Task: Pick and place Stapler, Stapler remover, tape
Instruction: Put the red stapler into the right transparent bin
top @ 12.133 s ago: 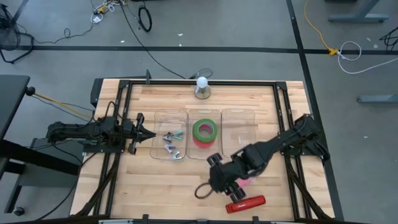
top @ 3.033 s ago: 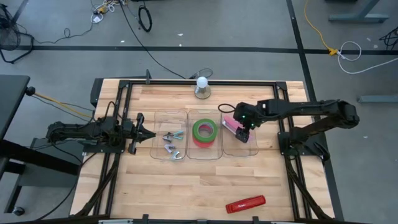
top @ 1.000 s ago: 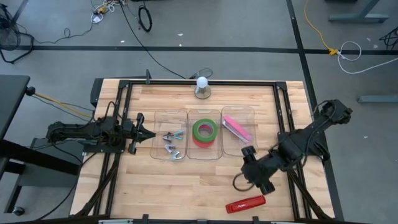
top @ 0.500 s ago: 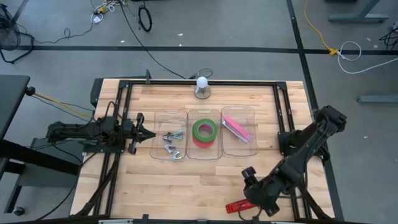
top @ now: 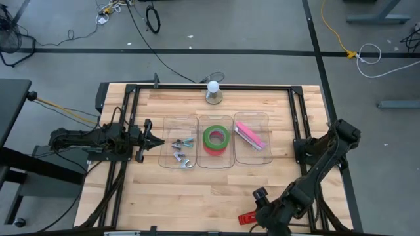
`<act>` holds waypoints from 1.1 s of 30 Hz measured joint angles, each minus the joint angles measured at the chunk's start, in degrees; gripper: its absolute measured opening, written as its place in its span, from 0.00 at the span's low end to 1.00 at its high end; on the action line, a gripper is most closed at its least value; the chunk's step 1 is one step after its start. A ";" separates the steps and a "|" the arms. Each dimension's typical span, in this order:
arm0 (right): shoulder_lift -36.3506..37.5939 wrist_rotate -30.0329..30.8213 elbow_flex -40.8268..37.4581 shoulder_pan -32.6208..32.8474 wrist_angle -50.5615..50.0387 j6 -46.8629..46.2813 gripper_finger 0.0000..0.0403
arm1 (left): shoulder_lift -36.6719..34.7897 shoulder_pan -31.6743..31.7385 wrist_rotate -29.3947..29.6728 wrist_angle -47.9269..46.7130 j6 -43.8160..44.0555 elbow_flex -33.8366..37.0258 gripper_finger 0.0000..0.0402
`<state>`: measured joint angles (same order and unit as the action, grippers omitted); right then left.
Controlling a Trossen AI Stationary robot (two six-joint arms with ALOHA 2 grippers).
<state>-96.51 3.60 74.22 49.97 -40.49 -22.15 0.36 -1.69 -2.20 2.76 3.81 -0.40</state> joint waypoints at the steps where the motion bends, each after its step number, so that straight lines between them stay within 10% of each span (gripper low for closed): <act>1: -0.58 0.06 0.00 0.00 0.03 0.03 0.65 | 0.00 0.02 0.00 0.00 -0.04 0.02 0.06; 33: -8.46 2.82 -1.65 0.02 5.05 -4.24 0.65 | -0.01 0.01 0.00 0.00 -0.02 0.01 0.06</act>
<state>-104.97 6.42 72.57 50.00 -35.44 -26.39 0.35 -1.68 -2.20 2.76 3.79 -0.39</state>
